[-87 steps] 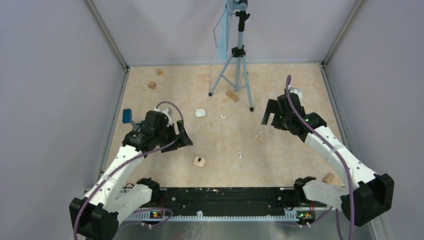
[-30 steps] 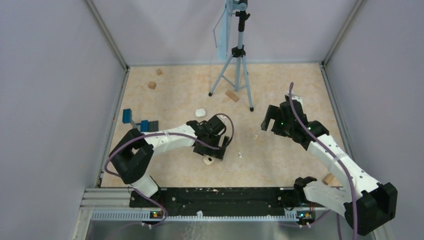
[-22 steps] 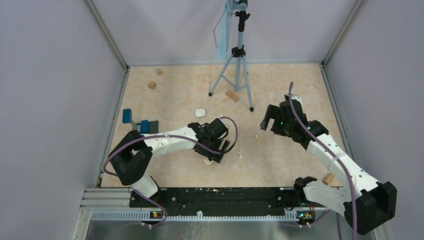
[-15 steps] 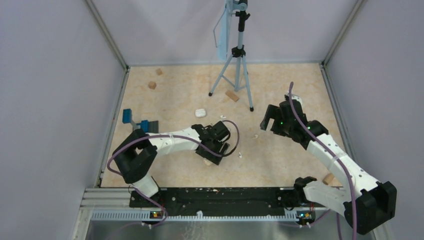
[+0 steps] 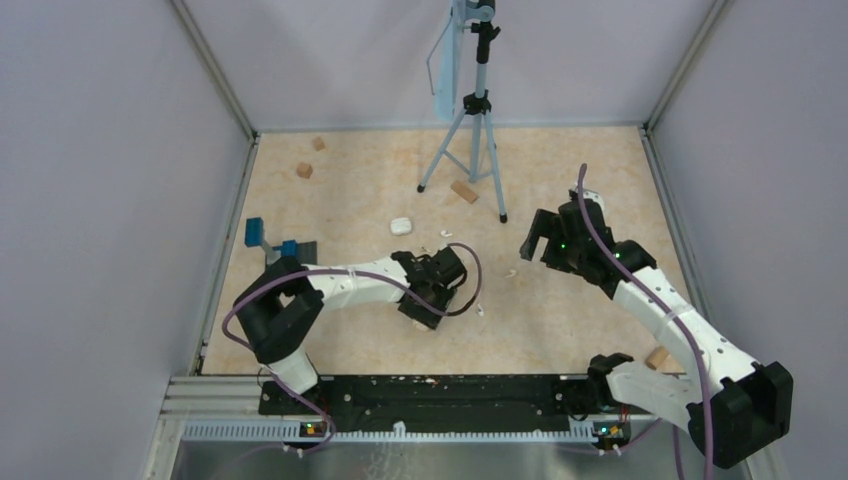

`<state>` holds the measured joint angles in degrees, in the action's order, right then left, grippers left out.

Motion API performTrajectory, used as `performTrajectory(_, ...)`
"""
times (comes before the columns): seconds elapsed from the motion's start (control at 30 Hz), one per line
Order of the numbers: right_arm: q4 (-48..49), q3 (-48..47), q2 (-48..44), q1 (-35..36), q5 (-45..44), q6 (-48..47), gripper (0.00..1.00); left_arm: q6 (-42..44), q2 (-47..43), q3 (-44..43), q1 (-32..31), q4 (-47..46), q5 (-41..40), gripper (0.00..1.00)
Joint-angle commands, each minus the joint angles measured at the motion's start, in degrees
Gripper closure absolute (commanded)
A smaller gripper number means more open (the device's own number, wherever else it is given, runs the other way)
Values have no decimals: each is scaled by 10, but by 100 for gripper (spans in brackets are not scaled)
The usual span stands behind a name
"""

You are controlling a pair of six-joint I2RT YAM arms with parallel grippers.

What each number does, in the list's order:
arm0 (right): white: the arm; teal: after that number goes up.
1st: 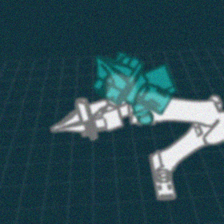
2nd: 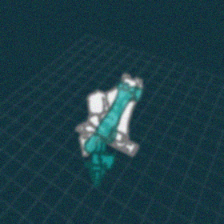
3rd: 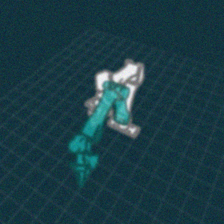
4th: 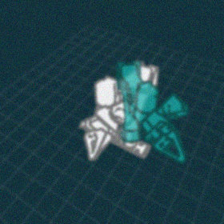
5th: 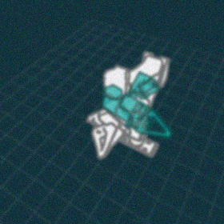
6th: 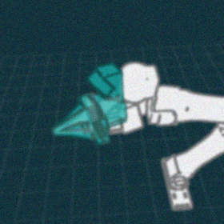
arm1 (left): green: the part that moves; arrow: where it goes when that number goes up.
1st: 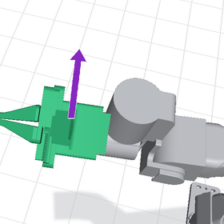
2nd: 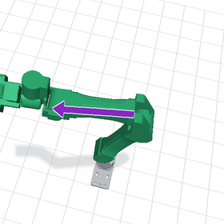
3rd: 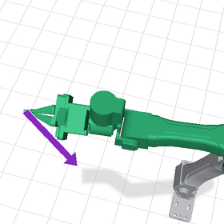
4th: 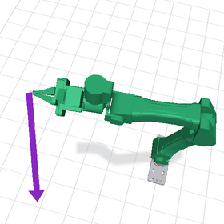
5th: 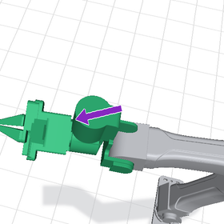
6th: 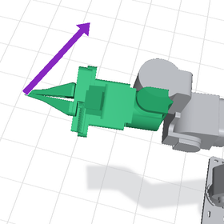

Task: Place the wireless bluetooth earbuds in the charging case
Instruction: Move the charging case to the center of the board.

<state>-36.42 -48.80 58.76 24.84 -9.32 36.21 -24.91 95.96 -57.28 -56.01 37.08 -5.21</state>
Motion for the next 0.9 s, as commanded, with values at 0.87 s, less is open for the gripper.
performTrajectory(0.87, 47, 34, -15, -3, 78, 16, 10, -73, 12, -112, 33, -62, 99, 22)
